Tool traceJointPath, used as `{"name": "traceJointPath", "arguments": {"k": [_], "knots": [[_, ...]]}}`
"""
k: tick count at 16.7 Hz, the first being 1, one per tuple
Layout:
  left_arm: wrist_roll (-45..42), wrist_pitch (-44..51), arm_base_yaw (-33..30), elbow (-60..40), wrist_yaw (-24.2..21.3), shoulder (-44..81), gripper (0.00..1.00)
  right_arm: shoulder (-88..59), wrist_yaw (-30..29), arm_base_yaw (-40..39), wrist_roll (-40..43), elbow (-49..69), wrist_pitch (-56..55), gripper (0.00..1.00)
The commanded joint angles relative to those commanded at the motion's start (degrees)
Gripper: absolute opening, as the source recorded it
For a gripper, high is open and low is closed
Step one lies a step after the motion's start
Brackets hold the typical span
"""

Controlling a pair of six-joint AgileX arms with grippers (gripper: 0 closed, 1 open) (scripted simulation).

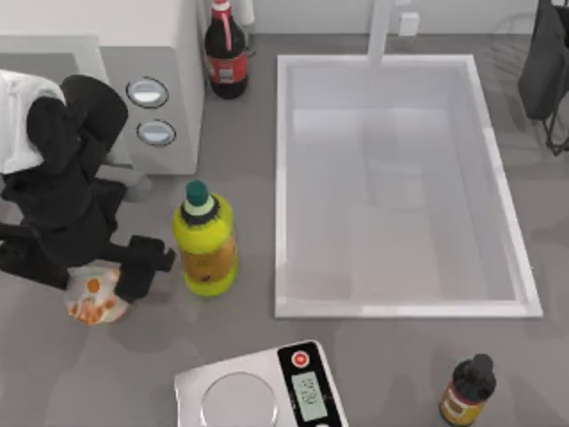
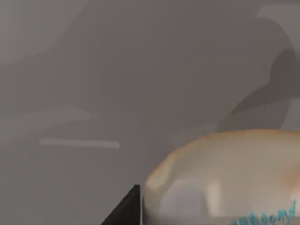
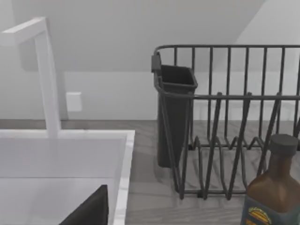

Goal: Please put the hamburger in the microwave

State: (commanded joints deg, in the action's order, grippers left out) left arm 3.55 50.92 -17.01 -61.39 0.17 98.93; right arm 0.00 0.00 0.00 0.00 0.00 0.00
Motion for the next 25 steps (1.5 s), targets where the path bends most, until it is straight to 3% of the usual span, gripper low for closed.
{"name": "traceJointPath", "arguments": {"k": [5,13,18,25], "knots": [[0.16,10.86,-0.26,-7.08,-0.05,-4.11,0.0,0.0,0.0,0.0,0.0,0.0,0.0,1.0],[-0.57,9.93,1.22,-7.14,-0.68,-4.42,0.0,0.0,0.0,0.0,0.0,0.0,0.0,1.0],[-4.65,-4.37,11.41,-5.53,-5.34,-4.35,0.0,0.0,0.0,0.0,0.0,0.0,0.0,1.0],[-11.63,-38.46,28.12,-0.98,-13.31,-0.7,0.0,0.0,0.0,0.0,0.0,0.0,0.0,1.0]]}}
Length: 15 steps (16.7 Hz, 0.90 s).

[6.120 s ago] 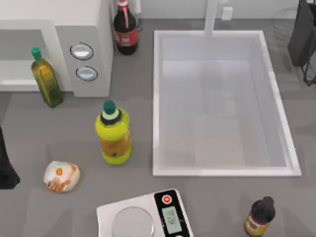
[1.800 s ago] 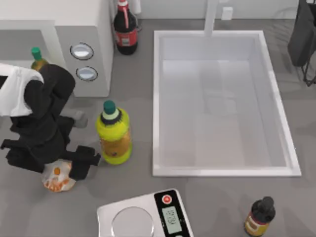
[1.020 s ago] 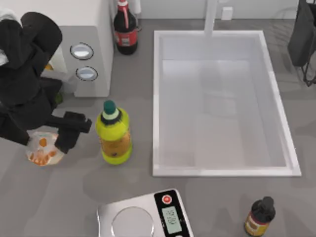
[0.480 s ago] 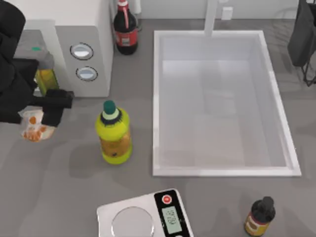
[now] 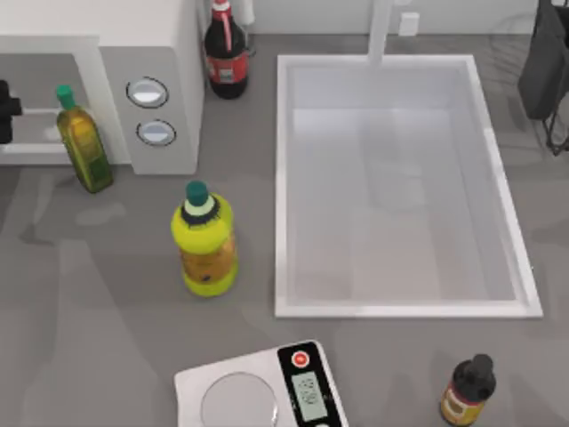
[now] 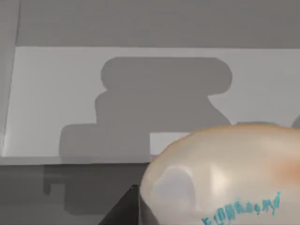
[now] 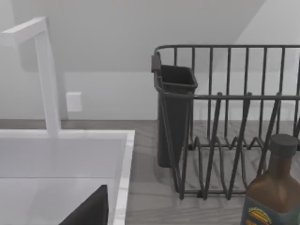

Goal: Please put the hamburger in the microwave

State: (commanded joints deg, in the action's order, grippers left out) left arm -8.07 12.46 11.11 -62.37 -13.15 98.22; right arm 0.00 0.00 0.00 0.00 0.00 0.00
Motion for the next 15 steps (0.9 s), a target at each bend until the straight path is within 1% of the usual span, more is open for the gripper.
{"name": "traceJointPath", "arguments": {"k": [4,10,13,15], "knots": [[-1.54,-19.66,3.48,3.84,-2.63,6.85,0.0,0.0,0.0,0.0,0.0,0.0,0.0,1.0],[-0.16,-47.65,4.04,9.17,-3.47,17.04,0.0,0.0,0.0,0.0,0.0,0.0,0.0,1.0],[0.91,-57.02,3.87,10.94,-3.22,20.46,0.0,0.0,0.0,0.0,0.0,0.0,0.0,1.0],[1.37,-60.38,3.82,11.58,-3.05,21.84,0.0,0.0,0.0,0.0,0.0,0.0,0.0,1.0]]}}
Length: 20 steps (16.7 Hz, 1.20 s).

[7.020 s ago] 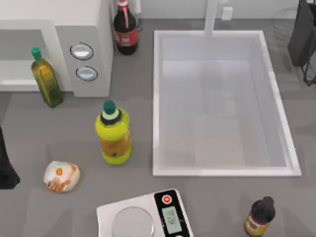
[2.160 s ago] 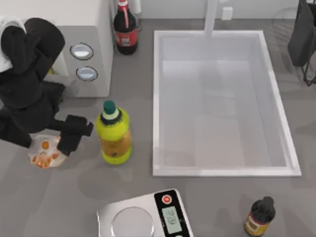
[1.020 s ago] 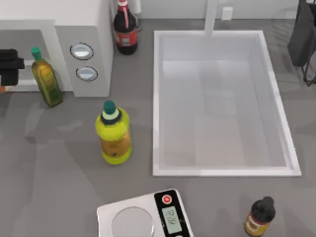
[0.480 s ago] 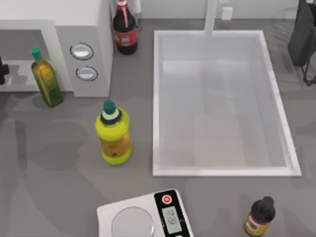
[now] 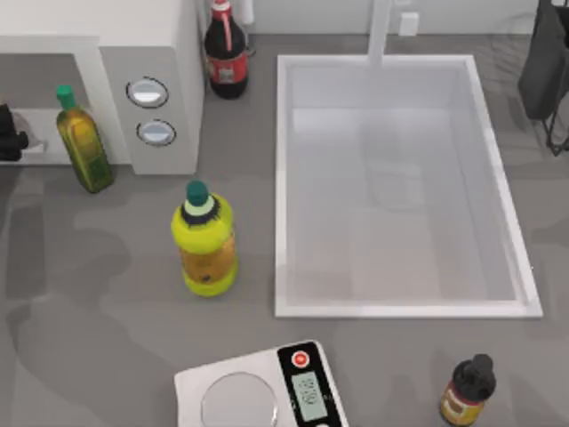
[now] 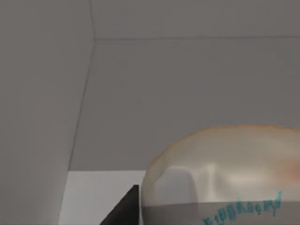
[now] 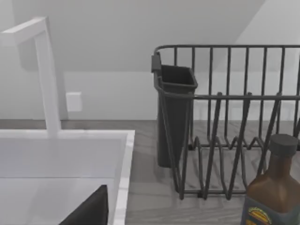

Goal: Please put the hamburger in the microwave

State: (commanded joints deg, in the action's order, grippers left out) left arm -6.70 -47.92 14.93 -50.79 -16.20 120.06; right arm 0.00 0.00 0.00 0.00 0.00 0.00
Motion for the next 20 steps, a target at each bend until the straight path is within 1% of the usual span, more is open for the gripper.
{"name": "traceJointPath", "arguments": {"k": [7,9,12,20], "knots": [[0.0,-0.79,-0.63,-0.18,0.03,0.03,0.0,0.0,0.0,0.0,0.0,0.0,0.0,1.0],[0.06,0.03,-0.66,-2.13,0.18,1.53,0.0,0.0,0.0,0.0,0.0,0.0,0.0,1.0],[0.36,2.58,-1.26,-9.27,0.7,5.83,0.0,0.0,0.0,0.0,0.0,0.0,0.0,1.0],[1.74,13.35,-4.2,-36.45,3.37,20.15,0.0,0.0,0.0,0.0,0.0,0.0,0.0,1.0]]}}
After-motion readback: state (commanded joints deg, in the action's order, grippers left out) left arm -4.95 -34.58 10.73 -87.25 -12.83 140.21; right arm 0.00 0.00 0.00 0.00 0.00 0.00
